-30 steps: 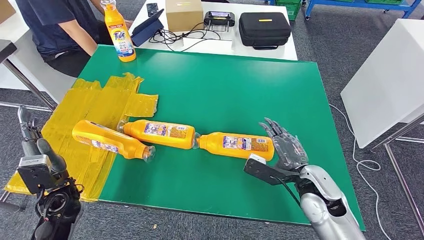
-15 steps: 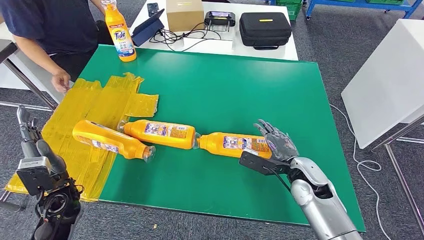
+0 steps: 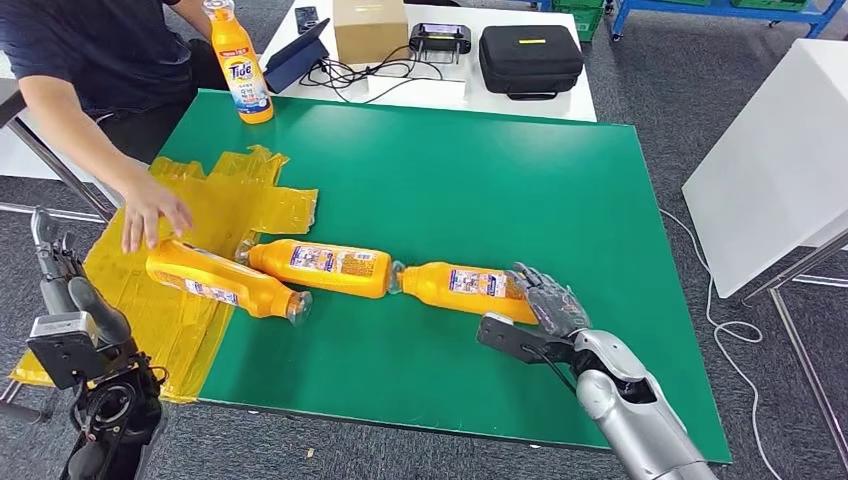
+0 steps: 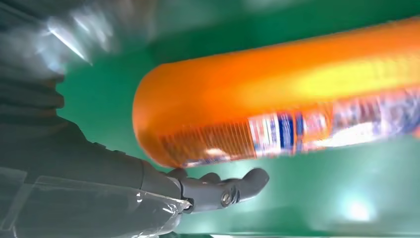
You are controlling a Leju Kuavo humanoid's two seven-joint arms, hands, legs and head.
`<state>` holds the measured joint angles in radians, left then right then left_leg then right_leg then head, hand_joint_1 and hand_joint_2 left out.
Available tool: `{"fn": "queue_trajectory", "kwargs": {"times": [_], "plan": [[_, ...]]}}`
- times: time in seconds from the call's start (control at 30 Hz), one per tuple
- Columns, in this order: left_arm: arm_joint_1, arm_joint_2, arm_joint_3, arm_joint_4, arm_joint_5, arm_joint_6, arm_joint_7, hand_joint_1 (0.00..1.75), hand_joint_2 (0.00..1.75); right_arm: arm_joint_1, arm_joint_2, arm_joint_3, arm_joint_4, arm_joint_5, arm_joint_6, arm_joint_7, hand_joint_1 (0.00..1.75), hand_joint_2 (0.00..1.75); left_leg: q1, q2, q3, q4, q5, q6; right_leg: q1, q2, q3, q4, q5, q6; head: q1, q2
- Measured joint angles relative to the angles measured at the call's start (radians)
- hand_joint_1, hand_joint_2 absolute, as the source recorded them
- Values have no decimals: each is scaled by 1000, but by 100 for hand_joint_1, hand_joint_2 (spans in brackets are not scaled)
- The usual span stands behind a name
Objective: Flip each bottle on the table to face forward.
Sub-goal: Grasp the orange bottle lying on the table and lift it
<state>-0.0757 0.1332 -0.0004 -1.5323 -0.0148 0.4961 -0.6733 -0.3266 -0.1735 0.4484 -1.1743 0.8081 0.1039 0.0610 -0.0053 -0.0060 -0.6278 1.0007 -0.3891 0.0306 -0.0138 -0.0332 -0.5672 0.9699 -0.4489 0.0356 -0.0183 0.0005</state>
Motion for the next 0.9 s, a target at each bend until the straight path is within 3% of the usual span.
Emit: {"fn": "queue_trajectory", "kwargs": {"times": [0.17, 0.2, 0.3, 0.33, 0.57, 0.9], "plan": [[-25, 2, 0, 19, 8, -7, -1, 0, 0, -7, -18, 9, 45, 5, 0, 16, 0, 175, 0, 1, 2, 0, 0, 0, 0, 1, 2, 0, 0, 0, 0, 0], [-28, 2, -1, 22, 10, -7, -2, 0, 0, -8, -20, 11, 52, 11, 0, 24, 24, 175, 0, 1, 2, 0, 0, 0, 0, 1, 2, 0, 0, 0, 0, 0], [-41, 2, -3, 35, 13, -7, -6, 0, 0, -13, -21, 17, 86, 59, -8, 57, 151, 175, 0, 1, 7, 0, -1, 0, 0, 1, 1, -1, -1, 0, 0, 0], [-47, 2, -5, 41, 14, -7, -7, 0, 0, -17, -20, 21, 104, 79, -15, 65, 171, 175, 0, 1, 9, 0, -2, -1, 0, 1, 1, -1, -1, -1, 0, 0], [-70, 0, -21, 67, 22, 2, -12, 0, 0, -87, 22, 34, 272, 151, -49, 62, 175, 175, 1, 6, 28, -1, -9, -3, 0, 7, 14, -1, -7, -4, 0, 0], [-70, -11, -30, 68, 12, 14, -12, 0, 0, -184, 77, 32, 446, 150, -63, 28, 175, 175, 2, 18, 40, -1, -10, -4, 2, 18, 21, -2, -4, -7, 0, 0]]}}
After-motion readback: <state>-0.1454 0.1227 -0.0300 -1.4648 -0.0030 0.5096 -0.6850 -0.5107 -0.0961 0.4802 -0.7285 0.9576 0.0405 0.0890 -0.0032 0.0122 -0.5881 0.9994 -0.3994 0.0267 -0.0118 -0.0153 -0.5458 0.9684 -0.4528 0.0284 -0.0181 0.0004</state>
